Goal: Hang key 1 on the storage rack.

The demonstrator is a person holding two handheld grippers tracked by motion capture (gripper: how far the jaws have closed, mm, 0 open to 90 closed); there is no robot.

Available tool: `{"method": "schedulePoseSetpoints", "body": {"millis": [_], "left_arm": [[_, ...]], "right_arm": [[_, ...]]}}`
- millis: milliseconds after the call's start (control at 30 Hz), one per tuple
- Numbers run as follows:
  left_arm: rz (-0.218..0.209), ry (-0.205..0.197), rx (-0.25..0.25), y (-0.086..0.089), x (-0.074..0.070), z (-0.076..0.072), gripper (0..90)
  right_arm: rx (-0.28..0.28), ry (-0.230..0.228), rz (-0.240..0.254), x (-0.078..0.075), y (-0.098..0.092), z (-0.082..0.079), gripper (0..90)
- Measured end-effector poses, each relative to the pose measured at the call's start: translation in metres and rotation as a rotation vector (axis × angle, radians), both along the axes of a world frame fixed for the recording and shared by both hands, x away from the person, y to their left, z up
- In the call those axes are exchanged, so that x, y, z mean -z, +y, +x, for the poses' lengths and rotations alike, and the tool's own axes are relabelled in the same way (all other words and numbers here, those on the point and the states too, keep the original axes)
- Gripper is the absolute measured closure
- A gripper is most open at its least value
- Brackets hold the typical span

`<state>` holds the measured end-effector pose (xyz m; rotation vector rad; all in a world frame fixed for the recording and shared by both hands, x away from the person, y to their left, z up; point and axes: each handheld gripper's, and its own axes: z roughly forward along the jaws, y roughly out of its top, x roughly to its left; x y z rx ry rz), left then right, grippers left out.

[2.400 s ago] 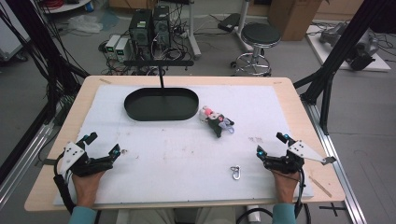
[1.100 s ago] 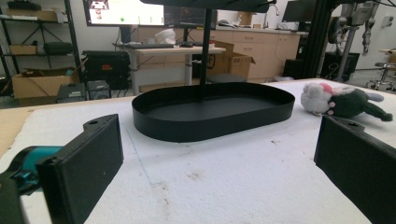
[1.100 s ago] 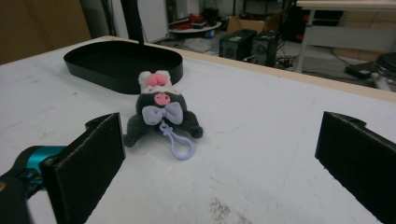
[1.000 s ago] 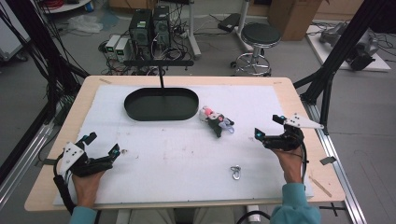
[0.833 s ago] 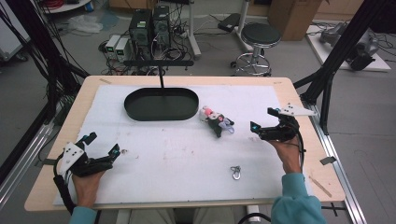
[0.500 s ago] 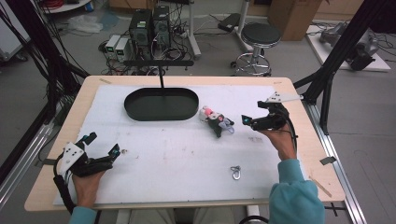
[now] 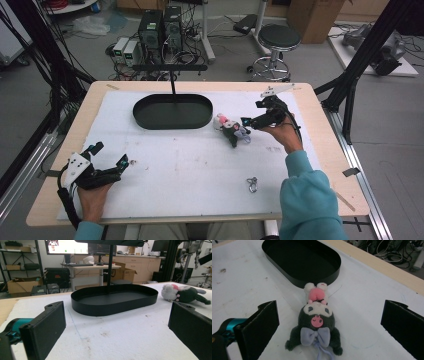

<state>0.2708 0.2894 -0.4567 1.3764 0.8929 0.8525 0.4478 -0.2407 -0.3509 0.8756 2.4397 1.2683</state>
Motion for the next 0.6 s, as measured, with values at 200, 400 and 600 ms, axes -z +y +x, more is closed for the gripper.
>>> {"method": "schedulePoseSetpoints", "body": {"millis": [200,400,600], "left_arm": [[0.000,0.000,0.000,0.000,0.000,0.000,1.7],[0.000,0.000,0.002,0.000,0.000,0.000,1.7],[0.001,0.000,0.002,0.000,0.000,0.000,1.7]], "right_arm": [[-0.022,0.022,-0.034,0.004,0.014,0.013,0.7],[-0.022,0.057,-0.065,0.013,0.018,0.020,0.7],[-0.039,0.093,-0.079,0.022,0.024,0.026,0.7]]}}
